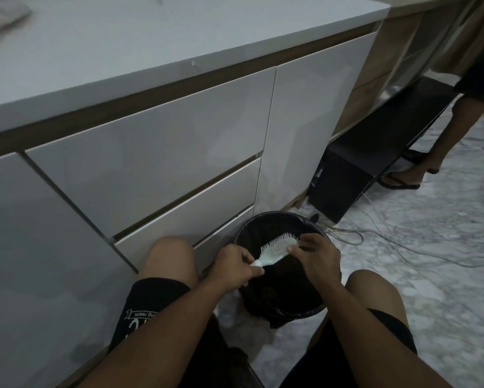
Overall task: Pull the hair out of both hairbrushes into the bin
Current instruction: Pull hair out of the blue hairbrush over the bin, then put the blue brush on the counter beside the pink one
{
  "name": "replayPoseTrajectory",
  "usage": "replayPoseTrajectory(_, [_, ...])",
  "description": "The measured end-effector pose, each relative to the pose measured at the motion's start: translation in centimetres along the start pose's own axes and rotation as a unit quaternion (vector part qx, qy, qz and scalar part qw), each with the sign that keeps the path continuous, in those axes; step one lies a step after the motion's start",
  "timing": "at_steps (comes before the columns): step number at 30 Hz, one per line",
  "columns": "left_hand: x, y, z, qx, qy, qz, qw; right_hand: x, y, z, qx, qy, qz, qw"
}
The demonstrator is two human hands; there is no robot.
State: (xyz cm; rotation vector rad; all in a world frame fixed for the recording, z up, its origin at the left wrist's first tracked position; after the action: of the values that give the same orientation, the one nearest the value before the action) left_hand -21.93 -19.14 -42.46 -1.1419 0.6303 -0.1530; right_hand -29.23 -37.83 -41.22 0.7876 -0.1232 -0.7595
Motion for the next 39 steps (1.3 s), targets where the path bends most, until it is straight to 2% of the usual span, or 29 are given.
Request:
replayPoseTrajectory(4, [-0.5,-0.2,0.3,0.019,-0.011,-0.014,1.000,-0.3,0.4,0.3,-0.004,-0.033,-0.010,0.999])
replayPoseTrajectory(9, [-0.9,-1.4,0.3,0.032,-0.024,-0.050,0.998,0.5,2.4,0.7,-0.031,0.019,0.032,0.999])
replayPoseTrajectory(18, [-1.2,-10.2,3.4,0.059,-0.082,-0.147,0.984,2.6,11.0,6.1,-0.002,-0.019,0.091,0.996])
replayPoseTrajectory(23, [-2.8,-17.1,7.2,0.063,-0.154,-0.228,0.959,2.2,19.1,10.4,0.065,-0.042,0.170,0.982])
replayPoseTrajectory(29, [-6.9,-25.4,12.8,0.091,-0.256,-0.326,0.906,1.1,29.6,13.5,0.070,-0.158,0.286,0.943])
replayPoseTrajectory(31, [-8.0,-27.5,15.3,0.099,-0.286,-0.337,0.892,0.6,33.2,13.8,0.077,-0.185,0.322,0.925])
replayPoseTrajectory(34, [-8.9,-29.3,19.1,0.106,-0.327,-0.327,0.880,0.3,37.9,13.0,0.071,-0.171,0.370,0.911])
replayPoseTrajectory(39, [-8.8,-29.7,25.0,0.145,-0.419,-0.257,0.859,0.7,43.6,9.3,-0.074,-0.116,0.446,0.884])
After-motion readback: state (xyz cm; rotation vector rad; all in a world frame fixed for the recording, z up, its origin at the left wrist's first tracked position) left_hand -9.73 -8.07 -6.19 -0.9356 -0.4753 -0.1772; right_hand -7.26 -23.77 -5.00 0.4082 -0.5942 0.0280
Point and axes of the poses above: each hand's wrist, its own x-axis towards the middle knuckle, its own z-axis out of the back of the hand, y = z × x, the point moved 1 cm from there along x, towards the middle knuckle, and after that the axes turned 12 degrees about -x, right-handed, at the moved point
